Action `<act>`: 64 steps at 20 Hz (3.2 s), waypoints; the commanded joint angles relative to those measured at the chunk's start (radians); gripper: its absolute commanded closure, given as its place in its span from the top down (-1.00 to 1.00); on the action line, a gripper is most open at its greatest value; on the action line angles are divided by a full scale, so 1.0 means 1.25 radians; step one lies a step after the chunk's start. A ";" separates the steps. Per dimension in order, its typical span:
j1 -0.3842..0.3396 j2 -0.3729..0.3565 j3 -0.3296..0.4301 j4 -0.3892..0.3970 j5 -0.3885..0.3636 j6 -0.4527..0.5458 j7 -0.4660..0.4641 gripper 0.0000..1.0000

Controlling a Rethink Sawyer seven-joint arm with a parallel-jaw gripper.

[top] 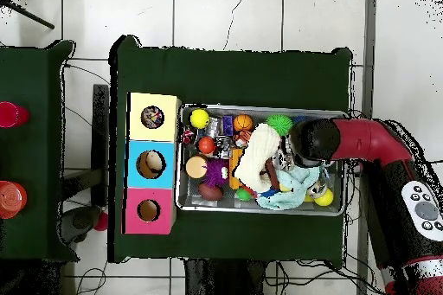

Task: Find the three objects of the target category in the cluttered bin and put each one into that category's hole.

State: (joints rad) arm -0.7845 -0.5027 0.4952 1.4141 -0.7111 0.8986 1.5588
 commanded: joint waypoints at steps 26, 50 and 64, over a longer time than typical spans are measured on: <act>0.032 0.087 0.006 0.011 -0.012 -0.023 -0.142 1.00; 0.073 0.209 -0.047 -0.117 -0.171 -0.051 -0.125 1.00; 0.085 0.181 -0.031 -0.069 -0.143 -0.057 -0.167 -1.00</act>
State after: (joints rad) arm -0.6884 -0.3384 0.4673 1.2930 -0.8491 0.8052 1.5586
